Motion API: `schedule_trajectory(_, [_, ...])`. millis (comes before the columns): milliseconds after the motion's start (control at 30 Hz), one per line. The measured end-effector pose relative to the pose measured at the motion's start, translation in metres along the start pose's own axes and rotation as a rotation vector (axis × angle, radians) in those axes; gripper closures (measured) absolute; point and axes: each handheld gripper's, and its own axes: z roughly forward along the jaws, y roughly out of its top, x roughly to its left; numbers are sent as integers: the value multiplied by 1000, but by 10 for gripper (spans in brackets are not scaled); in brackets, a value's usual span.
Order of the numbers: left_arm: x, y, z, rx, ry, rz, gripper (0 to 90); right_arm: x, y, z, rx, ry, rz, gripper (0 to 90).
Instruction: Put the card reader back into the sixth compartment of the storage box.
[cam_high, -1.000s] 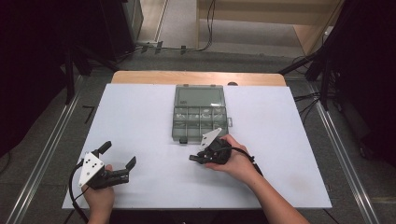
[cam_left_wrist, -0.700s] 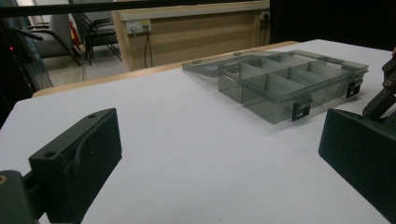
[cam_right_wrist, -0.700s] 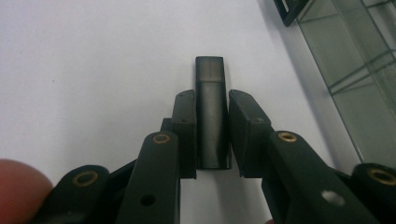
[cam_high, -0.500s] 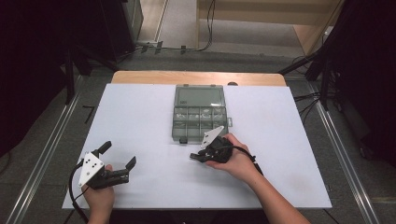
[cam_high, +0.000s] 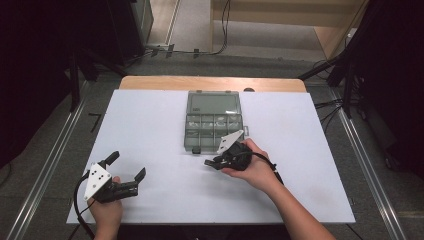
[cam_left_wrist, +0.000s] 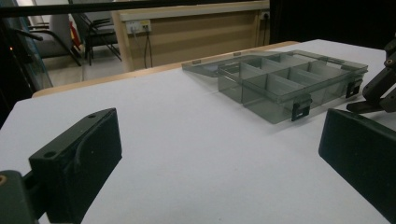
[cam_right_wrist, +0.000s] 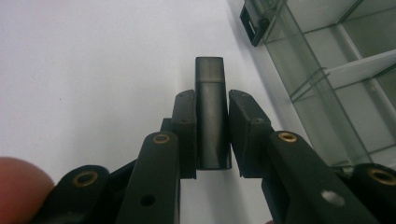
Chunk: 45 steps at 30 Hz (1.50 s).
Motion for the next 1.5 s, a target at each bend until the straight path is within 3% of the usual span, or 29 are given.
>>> schedule_trajectory(1500, [0,0,0,-3,-2,-6,0,-13,25,-22,-16,-20,-8,711])
